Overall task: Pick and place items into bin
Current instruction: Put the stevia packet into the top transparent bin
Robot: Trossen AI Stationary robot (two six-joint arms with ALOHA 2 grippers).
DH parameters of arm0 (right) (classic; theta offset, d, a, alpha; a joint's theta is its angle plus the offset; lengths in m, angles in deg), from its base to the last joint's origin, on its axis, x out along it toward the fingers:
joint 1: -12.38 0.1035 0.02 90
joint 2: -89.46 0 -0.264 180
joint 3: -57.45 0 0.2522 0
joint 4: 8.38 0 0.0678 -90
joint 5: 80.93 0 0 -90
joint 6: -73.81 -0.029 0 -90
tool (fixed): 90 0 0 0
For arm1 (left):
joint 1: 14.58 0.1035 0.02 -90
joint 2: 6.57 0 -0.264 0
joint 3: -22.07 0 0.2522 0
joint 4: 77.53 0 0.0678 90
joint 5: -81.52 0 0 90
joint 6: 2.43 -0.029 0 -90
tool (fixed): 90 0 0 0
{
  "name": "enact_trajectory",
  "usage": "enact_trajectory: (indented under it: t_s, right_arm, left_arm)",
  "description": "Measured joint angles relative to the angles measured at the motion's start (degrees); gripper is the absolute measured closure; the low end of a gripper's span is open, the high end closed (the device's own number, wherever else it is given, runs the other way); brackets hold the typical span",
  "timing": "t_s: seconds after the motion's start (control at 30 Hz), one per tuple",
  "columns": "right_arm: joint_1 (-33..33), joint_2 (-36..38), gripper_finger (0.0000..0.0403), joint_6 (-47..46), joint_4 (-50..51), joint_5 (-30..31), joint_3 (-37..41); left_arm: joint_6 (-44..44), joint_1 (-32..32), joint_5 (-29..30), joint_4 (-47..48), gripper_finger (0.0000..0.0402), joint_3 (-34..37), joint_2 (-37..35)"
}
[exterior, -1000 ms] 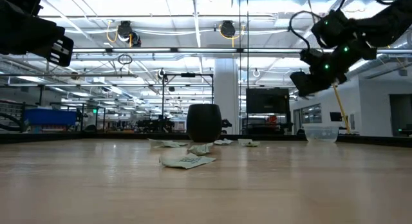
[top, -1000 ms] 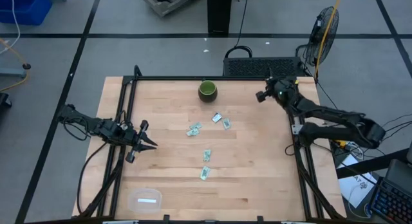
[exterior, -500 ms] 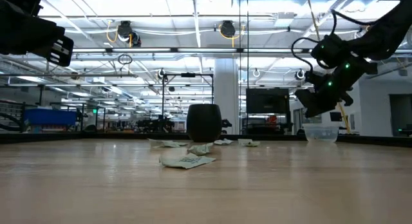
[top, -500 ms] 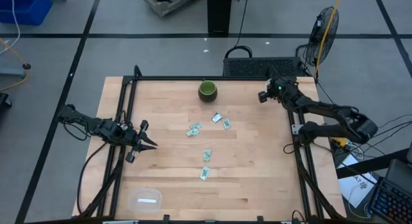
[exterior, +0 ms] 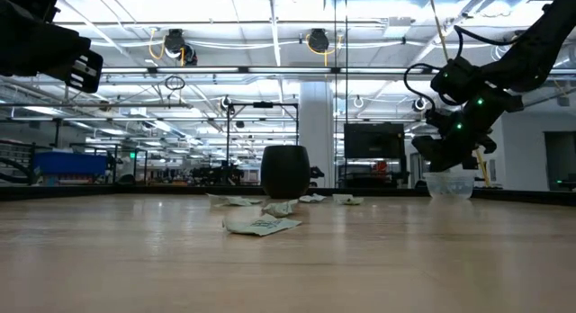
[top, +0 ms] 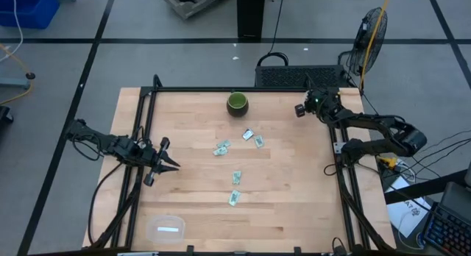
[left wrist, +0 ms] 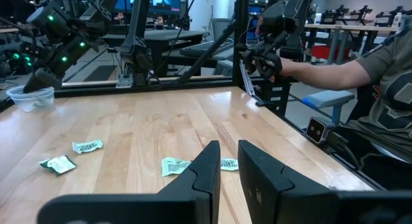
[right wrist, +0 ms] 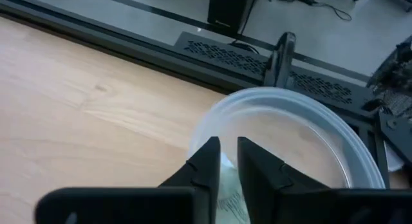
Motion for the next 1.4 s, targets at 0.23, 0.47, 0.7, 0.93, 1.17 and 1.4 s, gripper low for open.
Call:
enact_trajectory:
  t_s: [0.23, 0.47, 0.7, 0.93, 1.17, 1.4]
  right_arm:
    - [2.4, 0.0, 0.0306, 2.6, -3.9, -0.4, 0.0]
    - [8.8, 0.8, 0.0289, 5.6, -10.1, -10.2, 0.0]
    - [16.3, 0.8, 0.0296, 6.7, -13.3, -23.7, 0.0]
    - [27.1, 0.8, 0.0298, 6.9, -14.3, -25.1, 0.0]
    - [39.7, 0.8, 0.0305, 14.5, -11.5, -24.1, 0.0]
    - [52.6, 0.4, 0.0305, 26.9, -8.2, -18.3, 0.0]
  left_arm:
    - [0.0, 0.0, 0.0, 0.0, 0.0339, 0.0, 0.0]
    - [0.0, 0.0, 0.0, 0.0, 0.0339, 0.0, 0.0]
    - [0.0, 0.0, 0.0, 0.0, 0.0339, 0.0, 0.0]
    - [0.0, 0.0, 0.0, 0.0, 0.0339, 0.0, 0.0]
    - [0.0, 0.0, 0.0, 0.0, 0.0339, 0.0, 0.0]
    - [0.0, 0.0, 0.0, 0.0, 0.0339, 0.0, 0.0]
